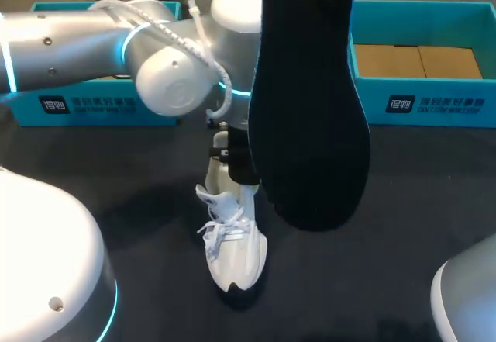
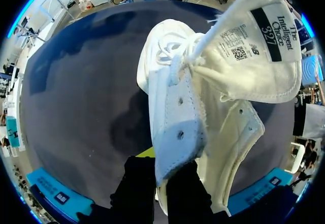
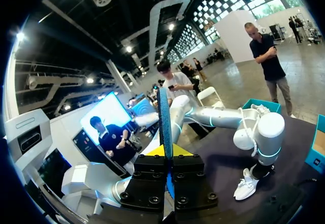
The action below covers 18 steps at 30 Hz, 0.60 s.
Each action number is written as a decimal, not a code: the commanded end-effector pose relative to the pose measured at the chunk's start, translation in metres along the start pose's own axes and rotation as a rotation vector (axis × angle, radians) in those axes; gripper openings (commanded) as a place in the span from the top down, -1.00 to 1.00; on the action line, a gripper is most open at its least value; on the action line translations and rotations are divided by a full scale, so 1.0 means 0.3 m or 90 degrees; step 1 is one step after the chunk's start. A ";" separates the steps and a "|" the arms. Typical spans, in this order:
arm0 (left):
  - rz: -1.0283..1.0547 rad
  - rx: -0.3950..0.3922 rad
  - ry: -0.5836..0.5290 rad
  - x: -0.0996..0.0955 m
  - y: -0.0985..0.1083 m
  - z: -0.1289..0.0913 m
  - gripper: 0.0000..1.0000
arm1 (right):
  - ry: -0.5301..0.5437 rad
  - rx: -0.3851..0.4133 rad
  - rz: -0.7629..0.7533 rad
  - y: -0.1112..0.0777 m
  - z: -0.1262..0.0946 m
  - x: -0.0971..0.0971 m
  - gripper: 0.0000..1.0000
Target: Take the shoe out of the shoebox, open the shoe tongue, remove and reinsert the insole, then place the shoe into the shoebox
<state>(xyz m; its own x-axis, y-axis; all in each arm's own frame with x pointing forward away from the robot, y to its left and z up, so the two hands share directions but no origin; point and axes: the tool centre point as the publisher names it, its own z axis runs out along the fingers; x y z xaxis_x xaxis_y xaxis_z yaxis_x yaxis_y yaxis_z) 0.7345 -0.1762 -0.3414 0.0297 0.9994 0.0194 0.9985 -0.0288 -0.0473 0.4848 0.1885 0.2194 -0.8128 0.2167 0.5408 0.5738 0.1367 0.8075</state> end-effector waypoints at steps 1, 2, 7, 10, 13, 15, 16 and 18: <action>-0.007 0.009 0.020 -0.044 0.006 0.028 1.00 | -0.001 0.002 0.001 0.006 0.005 0.003 1.00; -0.006 0.009 0.020 -0.047 0.004 0.035 1.00 | -0.001 0.002 0.001 0.006 0.005 0.003 1.00; -0.012 0.013 0.030 -0.058 0.000 0.073 1.00 | -0.001 0.002 0.001 0.006 0.005 0.003 1.00; -0.008 0.012 0.036 -0.060 -0.002 0.095 1.00 | -0.001 0.002 0.001 0.006 0.005 0.003 1.00; -0.005 0.013 0.041 -0.061 -0.008 0.116 1.00 | -0.001 0.002 0.001 0.006 0.005 0.003 1.00; -0.005 0.010 0.043 -0.062 -0.010 0.129 1.00 | -0.001 0.002 0.001 0.006 0.005 0.003 1.00; -0.006 0.008 0.043 -0.065 -0.009 0.139 1.00 | -0.001 0.002 0.001 0.006 0.005 0.003 1.00; -0.009 0.008 0.041 -0.068 -0.008 0.146 1.00 | -0.001 0.002 0.001 0.006 0.005 0.003 1.00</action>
<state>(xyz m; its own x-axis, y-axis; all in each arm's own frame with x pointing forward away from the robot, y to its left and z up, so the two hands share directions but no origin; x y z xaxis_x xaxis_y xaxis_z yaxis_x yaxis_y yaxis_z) 0.7296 -0.1926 -0.3804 0.0210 0.9962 0.0842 0.9981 -0.0160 -0.0597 0.4848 0.1885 0.2194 -0.8128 0.2167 0.5408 0.5737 0.1368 0.8075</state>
